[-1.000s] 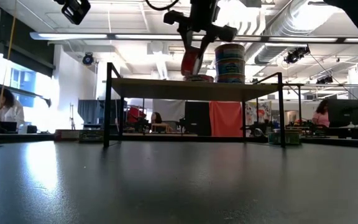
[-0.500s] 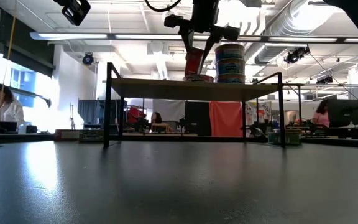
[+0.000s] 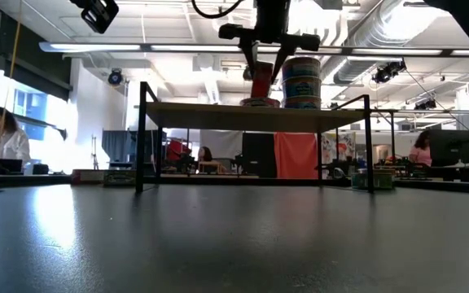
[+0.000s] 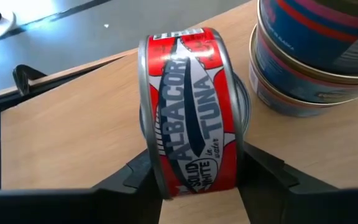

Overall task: Stack canned seafood by type on shelf
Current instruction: Stack the red tuna can on top of the red tuna can on the shelf

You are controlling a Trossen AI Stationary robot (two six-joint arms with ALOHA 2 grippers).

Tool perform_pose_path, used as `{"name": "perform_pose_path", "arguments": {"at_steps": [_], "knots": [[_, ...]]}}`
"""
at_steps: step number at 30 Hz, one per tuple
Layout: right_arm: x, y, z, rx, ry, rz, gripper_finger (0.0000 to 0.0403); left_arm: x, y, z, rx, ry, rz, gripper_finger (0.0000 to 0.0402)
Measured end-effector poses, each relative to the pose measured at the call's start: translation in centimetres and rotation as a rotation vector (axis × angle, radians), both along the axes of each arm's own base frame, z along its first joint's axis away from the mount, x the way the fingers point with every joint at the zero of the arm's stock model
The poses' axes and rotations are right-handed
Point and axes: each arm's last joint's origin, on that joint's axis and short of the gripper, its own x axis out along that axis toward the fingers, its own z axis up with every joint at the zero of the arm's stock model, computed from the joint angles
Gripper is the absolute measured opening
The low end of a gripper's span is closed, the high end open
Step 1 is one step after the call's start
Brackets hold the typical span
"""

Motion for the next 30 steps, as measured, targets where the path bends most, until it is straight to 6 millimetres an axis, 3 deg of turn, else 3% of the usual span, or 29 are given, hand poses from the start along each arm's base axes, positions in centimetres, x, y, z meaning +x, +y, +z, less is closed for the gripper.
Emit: {"name": "perform_pose_path", "arguments": {"at_steps": [5,9,15,22,25,30], "knots": [[0.0,0.2,0.1,-0.012,0.002,0.006,0.0124,0.0,0.0,0.0,0.001,-0.001,0.000,0.0000],[-0.6,1.2,1.4,-0.023,-0.002,0.072,0.0120,-0.1,0.0,0.7,-0.001,-0.008,0.001,0.0000],[-2.1,5.1,4.0,-0.011,0.021,0.315,0.0120,0.0,0.1,1.1,-0.002,-0.017,0.005,0.0000],[-4.3,10.2,4.0,0.072,0.126,0.488,0.0120,1.4,0.0,0.2,-0.018,0.045,0.061,0.0000],[-6.8,10.7,4.2,0.085,0.126,0.458,0.0120,3.0,-0.2,-0.8,-0.038,0.094,0.127,0.0000],[-12.5,10.7,4.1,0.093,-0.001,0.415,0.0120,5.8,-0.7,-4.5,-0.068,0.294,0.331,0.0000]]}}
